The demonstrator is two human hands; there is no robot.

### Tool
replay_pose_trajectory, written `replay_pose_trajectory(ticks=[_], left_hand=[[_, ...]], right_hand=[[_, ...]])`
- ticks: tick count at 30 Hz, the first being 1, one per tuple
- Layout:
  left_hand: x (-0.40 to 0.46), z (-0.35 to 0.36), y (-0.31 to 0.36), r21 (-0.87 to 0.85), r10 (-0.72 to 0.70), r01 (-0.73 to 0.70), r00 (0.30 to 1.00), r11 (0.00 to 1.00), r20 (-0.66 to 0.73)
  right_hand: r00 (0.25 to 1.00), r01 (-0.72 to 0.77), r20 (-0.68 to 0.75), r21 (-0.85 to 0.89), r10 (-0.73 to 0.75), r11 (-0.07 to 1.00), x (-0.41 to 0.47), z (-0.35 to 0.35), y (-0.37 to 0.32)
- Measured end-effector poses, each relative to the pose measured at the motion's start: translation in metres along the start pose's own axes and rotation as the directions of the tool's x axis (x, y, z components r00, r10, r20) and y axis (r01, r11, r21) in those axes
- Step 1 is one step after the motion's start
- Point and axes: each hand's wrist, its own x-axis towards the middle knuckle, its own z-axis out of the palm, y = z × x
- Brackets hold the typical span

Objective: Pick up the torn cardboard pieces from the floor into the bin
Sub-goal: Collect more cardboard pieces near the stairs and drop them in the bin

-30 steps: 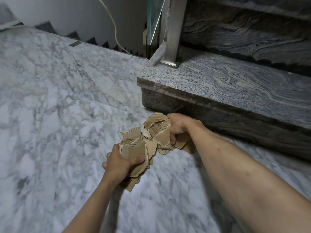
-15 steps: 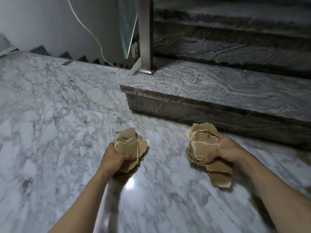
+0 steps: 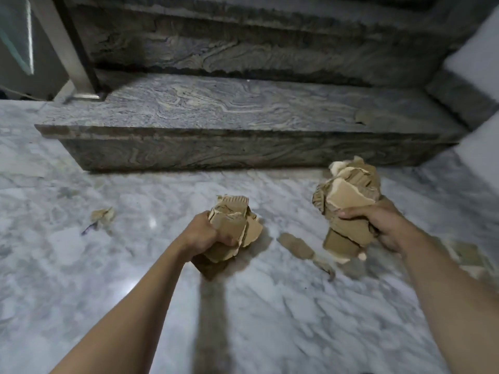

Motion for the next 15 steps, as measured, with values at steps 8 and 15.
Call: replay_pose_trajectory(ticks=[8,15], left_hand=[[0.019,0.137,0.06,0.42,0.061,-0.2,0.945,0.885,0.321],[0.031,0.177,0.052,0.641,-0.1,-0.154,0.935,0.752,0.341]], right_hand=[[0.973,-0.226,-0.053,-0.016,0.225,0.974,-0.042,-0.069,0.07],[0.954,-0.295,0.058,-0.007,0.295,0.956,-0.018,-0.083,0.12]])
